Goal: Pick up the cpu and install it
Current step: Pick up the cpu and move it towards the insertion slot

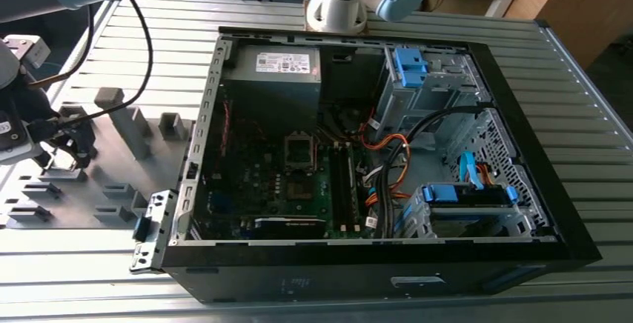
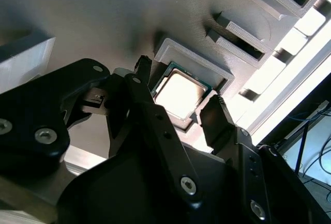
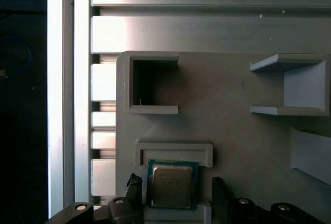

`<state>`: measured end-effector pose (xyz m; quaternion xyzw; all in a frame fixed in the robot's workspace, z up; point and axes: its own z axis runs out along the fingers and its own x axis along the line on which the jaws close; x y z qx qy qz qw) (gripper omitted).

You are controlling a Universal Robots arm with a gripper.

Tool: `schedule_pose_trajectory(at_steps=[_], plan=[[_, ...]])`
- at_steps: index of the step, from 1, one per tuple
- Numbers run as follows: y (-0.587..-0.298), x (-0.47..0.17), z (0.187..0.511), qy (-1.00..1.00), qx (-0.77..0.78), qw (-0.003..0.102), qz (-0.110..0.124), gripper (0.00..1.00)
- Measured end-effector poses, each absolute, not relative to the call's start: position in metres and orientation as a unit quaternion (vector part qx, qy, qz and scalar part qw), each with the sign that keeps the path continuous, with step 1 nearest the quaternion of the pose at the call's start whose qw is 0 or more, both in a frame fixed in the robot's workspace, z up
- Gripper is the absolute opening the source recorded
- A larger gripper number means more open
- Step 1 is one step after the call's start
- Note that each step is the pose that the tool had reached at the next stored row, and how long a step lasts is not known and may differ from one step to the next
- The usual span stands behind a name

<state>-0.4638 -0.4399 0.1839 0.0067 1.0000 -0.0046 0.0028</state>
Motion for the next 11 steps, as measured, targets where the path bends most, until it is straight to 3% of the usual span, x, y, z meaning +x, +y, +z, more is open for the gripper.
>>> schedule_pose_trajectory(at_steps=[4,5,11], plan=[[-0.4399,-0.4638,0.1839,1.000,0.007,0.003,-0.005,0.63],[-0.4400,-0.4638,0.1839,1.000,0.007,0.003,-0.005,0.56],[-0.4400,-0.4638,0.1839,1.000,0.007,0.003,-0.005,0.56]])
